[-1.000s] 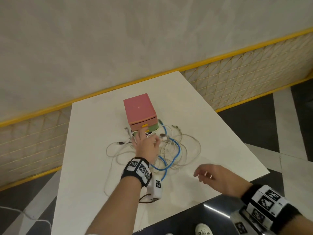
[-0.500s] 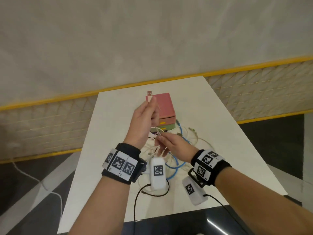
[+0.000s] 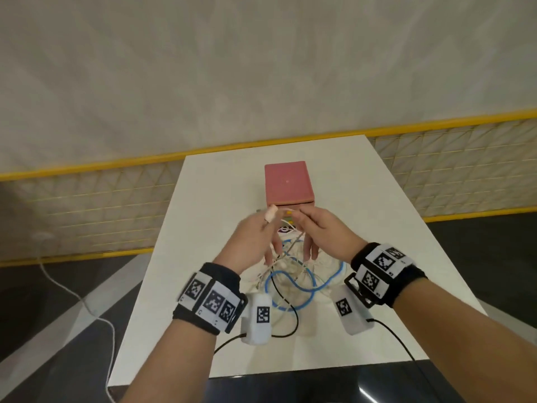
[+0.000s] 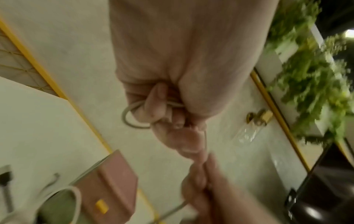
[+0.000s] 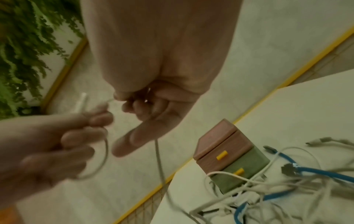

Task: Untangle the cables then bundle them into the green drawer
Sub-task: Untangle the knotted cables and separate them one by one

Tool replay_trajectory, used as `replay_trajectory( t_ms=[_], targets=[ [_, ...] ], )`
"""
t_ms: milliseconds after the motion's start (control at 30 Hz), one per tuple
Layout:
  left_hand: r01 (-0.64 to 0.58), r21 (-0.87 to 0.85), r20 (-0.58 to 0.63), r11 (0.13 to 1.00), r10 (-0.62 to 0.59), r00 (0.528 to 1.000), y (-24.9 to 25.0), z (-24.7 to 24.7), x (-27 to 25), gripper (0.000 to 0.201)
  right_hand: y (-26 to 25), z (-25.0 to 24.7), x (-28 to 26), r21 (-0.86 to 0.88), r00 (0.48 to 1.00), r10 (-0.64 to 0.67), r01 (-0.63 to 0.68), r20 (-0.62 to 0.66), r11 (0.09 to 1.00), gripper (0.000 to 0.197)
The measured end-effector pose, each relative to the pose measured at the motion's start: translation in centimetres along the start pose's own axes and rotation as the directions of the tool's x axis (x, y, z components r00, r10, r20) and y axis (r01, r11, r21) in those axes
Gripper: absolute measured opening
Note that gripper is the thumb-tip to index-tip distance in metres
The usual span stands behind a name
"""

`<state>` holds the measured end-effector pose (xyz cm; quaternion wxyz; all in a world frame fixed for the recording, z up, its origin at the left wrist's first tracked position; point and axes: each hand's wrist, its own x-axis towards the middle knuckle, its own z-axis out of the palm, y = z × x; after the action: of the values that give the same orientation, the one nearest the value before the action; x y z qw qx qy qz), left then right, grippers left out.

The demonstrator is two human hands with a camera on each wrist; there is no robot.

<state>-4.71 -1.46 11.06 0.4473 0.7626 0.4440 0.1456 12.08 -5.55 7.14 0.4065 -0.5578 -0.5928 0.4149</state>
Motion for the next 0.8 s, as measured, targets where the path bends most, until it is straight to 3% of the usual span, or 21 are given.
replay_trajectory(
  t_ms=[100, 200, 267, 333, 400, 467, 500, 567, 633, 733, 800],
  targets=[
    [-0.157, -0.152, -0.328, 0.976, 0.1, 0.939, 1.6, -2.0, 0.4, 0.024, 1.1, 0.2, -0.2, 0.07, 0.994, 0.076, -0.082, 0.079, 0.994, 0.028],
    [-0.159, -0.279, -0.473, 0.947, 0.008, 0.881, 1.7, -4.1, 1.1, 0.025, 2.6, 1.0, -0.6, 0.07, 0.98, 0.16, -0.169, 0.12, 0.983, 0.031],
    [-0.079, -0.229, -0.464, 0.97, -0.038, 0.885, 0.9, -4.4, 1.1, 0.022, 3.0, 1.1, -0.5, 0.067, 0.981, 0.174, -0.18, 0.089, 0.981, 0.033],
    [-0.105, -0.073, -0.452, 0.992, 0.061, 0.89, 0.2, -3.5, 0.9, 0.04, 2.5, 1.2, -0.2, 0.055, 0.987, 0.151, -0.154, 0.062, 0.986, 0.032],
    [-0.175, 0.047, -0.289, 0.983, 0.181, 0.94, 0.0, -1.9, 0.7, 0.048, 1.2, 1.2, 0.0, 0.04, 0.994, 0.098, -0.1, 0.054, 0.994, 0.029],
    [-0.139, 0.083, -0.082, 0.987, 0.146, 0.986, -0.1, -0.5, 1.0, 0.036, -0.1, 1.0, 0.5, 0.013, 0.999, 0.011, -0.011, 0.051, 1.0, 0.025],
    [-0.113, 0.079, -0.038, 0.99, 0.117, 0.992, -0.1, -0.3, 1.2, 0.034, -0.6, 0.8, 0.8, 0.007, 0.999, -0.03, 0.03, 0.045, 1.0, 0.025],
    [-0.1, 0.076, -0.087, 0.992, 0.106, 0.991, 0.2, -0.6, 1.6, 0.038, -1.0, 0.5, 1.5, 0.032, 0.997, -0.072, 0.071, 0.018, 0.997, 0.029],
    [-0.121, 0.038, -0.254, 0.992, 0.126, 0.959, 0.9, -1.5, 2.0, 0.037, -0.8, 0.7, 1.8, 0.06, 0.997, -0.066, 0.064, 0.027, 0.996, 0.029],
    [-0.194, -0.165, -0.568, 0.967, 0.067, 0.82, 2.4, -4.3, 2.9, 0.037, 0.8, 1.7, 1.5, 0.009, 0.989, 0.049, -0.051, 0.14, 0.999, 0.027],
    [-0.216, -0.216, -0.642, 0.952, 0.028, 0.766, 2.9, -6.2, 3.1, 0.034, 1.9, 2.3, 1.3, -0.03, 0.986, 0.096, -0.093, 0.139, 0.995, 0.029]
  ],
)
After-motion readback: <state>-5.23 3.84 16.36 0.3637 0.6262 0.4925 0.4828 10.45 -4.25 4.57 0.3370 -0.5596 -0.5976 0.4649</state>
